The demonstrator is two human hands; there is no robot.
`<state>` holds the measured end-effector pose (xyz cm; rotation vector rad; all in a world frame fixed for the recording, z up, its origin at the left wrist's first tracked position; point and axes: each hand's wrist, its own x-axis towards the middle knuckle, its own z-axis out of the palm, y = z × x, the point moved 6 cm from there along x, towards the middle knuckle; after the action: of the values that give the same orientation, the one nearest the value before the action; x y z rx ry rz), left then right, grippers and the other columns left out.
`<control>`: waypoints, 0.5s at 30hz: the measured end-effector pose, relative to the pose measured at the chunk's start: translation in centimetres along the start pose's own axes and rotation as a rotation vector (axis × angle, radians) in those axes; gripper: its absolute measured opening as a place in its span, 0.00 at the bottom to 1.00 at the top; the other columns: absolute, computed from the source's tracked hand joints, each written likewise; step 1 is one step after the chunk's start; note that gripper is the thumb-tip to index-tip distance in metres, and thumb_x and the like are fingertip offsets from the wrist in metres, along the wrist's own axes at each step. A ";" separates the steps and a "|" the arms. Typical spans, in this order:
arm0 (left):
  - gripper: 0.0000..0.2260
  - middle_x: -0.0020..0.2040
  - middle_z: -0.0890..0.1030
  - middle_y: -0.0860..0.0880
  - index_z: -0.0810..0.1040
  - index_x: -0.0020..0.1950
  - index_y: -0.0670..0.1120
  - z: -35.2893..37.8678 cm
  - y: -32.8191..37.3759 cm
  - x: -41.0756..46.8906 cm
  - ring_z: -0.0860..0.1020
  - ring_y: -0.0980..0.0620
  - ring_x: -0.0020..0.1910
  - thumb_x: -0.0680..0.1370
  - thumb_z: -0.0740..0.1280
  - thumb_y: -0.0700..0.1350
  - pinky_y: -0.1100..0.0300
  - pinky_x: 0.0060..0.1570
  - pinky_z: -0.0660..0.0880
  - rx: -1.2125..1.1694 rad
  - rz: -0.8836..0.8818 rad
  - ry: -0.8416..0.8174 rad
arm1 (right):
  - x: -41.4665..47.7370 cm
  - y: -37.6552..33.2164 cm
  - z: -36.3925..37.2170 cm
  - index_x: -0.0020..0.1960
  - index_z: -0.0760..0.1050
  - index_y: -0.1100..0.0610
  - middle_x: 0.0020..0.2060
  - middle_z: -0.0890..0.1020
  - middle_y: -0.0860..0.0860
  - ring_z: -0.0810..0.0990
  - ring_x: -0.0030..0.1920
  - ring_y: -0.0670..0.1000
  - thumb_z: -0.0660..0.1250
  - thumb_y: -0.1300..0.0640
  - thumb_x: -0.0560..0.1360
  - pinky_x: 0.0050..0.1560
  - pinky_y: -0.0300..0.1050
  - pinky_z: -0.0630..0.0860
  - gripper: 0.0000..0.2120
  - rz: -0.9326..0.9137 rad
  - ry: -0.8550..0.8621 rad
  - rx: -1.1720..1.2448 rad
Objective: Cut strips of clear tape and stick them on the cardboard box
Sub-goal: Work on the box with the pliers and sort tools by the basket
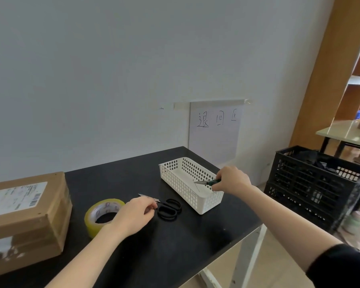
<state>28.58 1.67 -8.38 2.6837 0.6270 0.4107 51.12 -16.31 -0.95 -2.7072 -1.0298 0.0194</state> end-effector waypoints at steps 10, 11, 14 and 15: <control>0.09 0.50 0.80 0.58 0.79 0.57 0.54 -0.4 0.1 -0.2 0.78 0.62 0.46 0.79 0.64 0.45 0.64 0.49 0.78 -0.023 0.024 0.015 | 0.1 0.2 0.0 0.43 0.81 0.54 0.34 0.80 0.49 0.75 0.34 0.49 0.70 0.49 0.65 0.33 0.40 0.68 0.10 0.005 0.060 0.003; 0.09 0.50 0.79 0.58 0.79 0.57 0.55 -0.5 0.1 -0.3 0.78 0.61 0.46 0.79 0.64 0.45 0.63 0.49 0.78 -0.027 0.023 0.017 | 0.2 0.2 0.1 0.42 0.81 0.53 0.35 0.81 0.49 0.76 0.34 0.50 0.70 0.49 0.65 0.33 0.40 0.69 0.09 0.010 0.067 0.030; 0.09 0.50 0.78 0.58 0.79 0.56 0.55 -1.1 -0.1 -0.5 0.78 0.61 0.46 0.79 0.63 0.46 0.62 0.50 0.78 -0.023 0.027 0.036 | 0.3 -0.1 0.2 0.41 0.80 0.51 0.33 0.80 0.48 0.77 0.34 0.50 0.70 0.49 0.65 0.33 0.41 0.70 0.08 0.014 0.081 0.138; 0.09 0.51 0.78 0.58 0.79 0.56 0.55 -1.4 -0.1 -0.6 0.78 0.61 0.46 0.79 0.63 0.46 0.63 0.50 0.77 -0.017 0.029 0.045 | 0.3 -0.5 0.3 0.41 0.80 0.51 0.33 0.80 0.48 0.77 0.34 0.49 0.70 0.48 0.65 0.33 0.41 0.70 0.08 0.004 0.077 0.172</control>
<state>27.50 1.86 -7.25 2.6772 0.5956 0.4832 51.02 -15.73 -1.08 -2.5344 -0.9544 0.0040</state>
